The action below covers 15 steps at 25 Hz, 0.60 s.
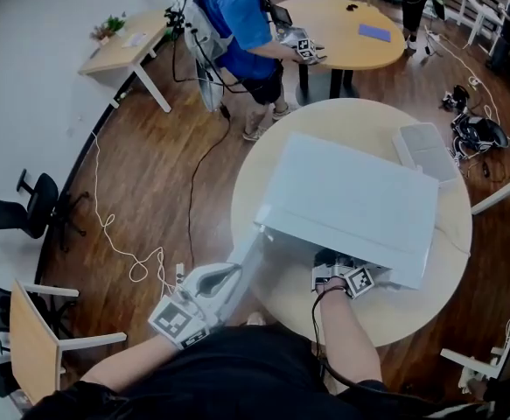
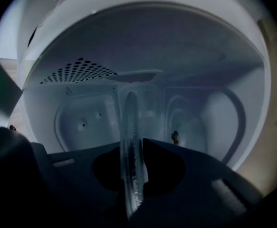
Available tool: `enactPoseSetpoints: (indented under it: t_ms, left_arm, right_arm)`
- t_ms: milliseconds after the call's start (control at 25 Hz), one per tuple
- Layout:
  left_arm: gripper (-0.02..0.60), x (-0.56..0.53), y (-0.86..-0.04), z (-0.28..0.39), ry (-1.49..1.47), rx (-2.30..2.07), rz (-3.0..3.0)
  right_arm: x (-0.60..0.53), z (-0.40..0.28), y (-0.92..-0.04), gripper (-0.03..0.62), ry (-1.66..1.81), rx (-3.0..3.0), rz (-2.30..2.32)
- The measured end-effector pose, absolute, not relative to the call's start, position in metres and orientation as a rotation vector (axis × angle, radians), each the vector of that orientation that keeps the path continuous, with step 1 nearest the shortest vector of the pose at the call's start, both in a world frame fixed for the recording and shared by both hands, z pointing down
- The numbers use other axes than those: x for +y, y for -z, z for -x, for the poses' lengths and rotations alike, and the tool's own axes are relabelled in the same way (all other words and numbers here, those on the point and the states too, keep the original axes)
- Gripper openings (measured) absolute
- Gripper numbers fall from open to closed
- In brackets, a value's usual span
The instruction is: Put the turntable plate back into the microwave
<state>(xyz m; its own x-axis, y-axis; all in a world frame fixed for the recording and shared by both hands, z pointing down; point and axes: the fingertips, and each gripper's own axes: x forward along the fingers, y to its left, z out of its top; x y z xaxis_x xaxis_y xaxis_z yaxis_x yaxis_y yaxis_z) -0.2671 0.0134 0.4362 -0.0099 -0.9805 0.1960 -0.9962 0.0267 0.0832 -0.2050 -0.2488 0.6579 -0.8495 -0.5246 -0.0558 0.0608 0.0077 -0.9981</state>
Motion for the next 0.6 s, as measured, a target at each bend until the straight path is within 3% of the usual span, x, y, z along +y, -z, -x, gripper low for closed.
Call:
enactPoseSetpoints:
  t_ms: [600]
  left_arm:
    - [0.003, 0.024, -0.430, 0.262, -0.084, -2.134, -1.957]
  right_arm:
    - [-0.261, 0.210, -0.674, 0.029, 1.890, 1.853, 0.589]
